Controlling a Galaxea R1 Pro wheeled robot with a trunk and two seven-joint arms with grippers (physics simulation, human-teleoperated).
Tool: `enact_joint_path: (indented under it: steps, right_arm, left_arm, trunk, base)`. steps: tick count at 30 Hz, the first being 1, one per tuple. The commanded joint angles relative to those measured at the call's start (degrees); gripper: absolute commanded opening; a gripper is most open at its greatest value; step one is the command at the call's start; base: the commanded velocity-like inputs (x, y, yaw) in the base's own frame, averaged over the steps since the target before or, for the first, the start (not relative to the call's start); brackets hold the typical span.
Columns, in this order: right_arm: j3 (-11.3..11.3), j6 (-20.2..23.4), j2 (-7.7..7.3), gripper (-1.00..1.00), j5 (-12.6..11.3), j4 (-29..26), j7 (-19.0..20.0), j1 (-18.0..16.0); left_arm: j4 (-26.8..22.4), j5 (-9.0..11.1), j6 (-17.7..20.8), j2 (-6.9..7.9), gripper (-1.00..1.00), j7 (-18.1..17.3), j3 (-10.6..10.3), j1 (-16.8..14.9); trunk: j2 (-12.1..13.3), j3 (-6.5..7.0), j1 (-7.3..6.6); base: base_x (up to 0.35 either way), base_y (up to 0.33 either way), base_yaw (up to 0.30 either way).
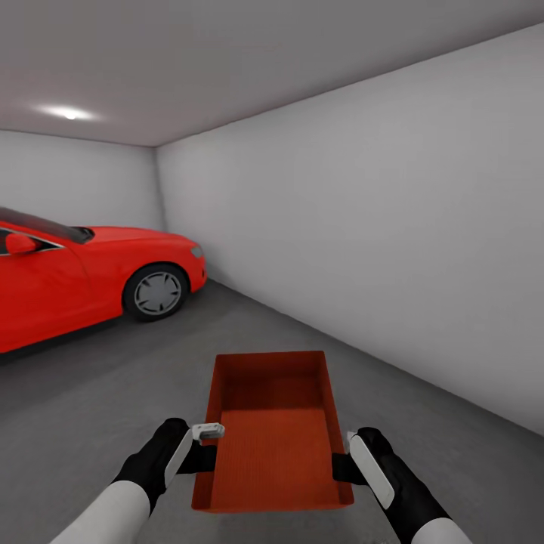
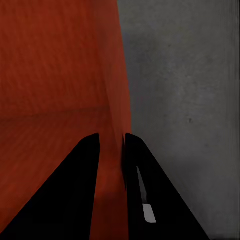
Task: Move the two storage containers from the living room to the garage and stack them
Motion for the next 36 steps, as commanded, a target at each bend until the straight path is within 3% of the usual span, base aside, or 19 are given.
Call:
enact_joint_path:
  steps: [1,36]
  right_arm:
    - [0.00,-0.34,-0.01,-1.00,-1.49,-0.05,-0.42,-0.08]
    - [-0.01,-0.34,-0.01,-1.00,-1.49,-0.05,-0.42,-0.08]
  left_arm:
    - [-0.14,0.80,0.29,0.02,-1.00,0.27,0.07,-0.02]
    - [-0.14,0.80,0.29,0.00,-1.00,0.27,0.07,-0.02]
  trunk:
    - [-0.08,-0.09,0.02]
    - [-0.08,-0.09,0.02]
  base:
    - [0.000,0.000,-0.284]
    - [0.000,0.000,-0.284]
